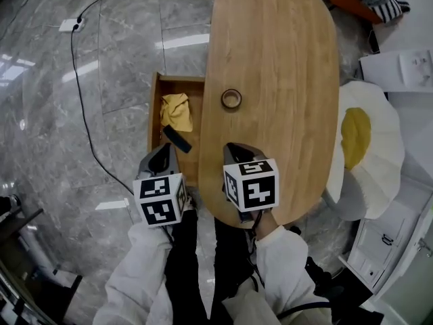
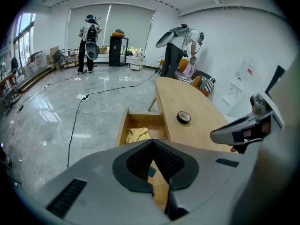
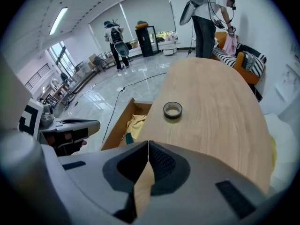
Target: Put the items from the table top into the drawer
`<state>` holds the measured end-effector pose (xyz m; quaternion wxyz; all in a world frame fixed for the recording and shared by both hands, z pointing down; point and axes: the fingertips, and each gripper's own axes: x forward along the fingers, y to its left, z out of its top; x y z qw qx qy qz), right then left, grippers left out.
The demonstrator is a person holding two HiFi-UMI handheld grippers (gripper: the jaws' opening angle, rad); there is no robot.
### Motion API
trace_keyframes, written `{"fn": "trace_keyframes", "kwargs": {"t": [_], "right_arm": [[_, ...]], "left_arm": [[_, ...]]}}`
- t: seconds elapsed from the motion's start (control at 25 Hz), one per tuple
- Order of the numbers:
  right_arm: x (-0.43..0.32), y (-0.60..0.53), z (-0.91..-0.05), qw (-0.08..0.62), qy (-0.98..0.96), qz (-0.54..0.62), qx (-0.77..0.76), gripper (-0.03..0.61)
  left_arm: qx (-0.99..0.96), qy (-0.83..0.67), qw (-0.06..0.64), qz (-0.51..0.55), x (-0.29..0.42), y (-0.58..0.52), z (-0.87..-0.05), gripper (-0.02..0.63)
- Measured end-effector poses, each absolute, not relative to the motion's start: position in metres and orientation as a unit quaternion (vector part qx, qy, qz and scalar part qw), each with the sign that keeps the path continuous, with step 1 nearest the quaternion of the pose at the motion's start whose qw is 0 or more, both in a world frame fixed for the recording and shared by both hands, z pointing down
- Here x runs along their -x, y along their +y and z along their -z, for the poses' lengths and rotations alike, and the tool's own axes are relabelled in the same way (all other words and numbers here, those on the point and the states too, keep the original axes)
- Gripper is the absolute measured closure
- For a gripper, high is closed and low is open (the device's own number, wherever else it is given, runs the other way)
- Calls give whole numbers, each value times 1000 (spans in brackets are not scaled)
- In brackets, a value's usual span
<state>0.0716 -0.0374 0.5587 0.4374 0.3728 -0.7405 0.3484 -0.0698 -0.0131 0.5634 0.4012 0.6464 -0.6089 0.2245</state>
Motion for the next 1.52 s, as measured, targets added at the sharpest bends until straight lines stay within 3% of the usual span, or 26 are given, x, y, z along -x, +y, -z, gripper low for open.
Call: {"fn": "trace_keyframes", "kwargs": {"t": [0.6,1.52], "right_arm": [[-106,-81,-576,456,-746,-354,-332,514],[-99,-159,-591,458,-756,-329,-332,511]], "left_arm": [[-613,-626,427,-226,27,-51,-579,614],[-592,-643,437,-215,41,-107,-595,614]]}}
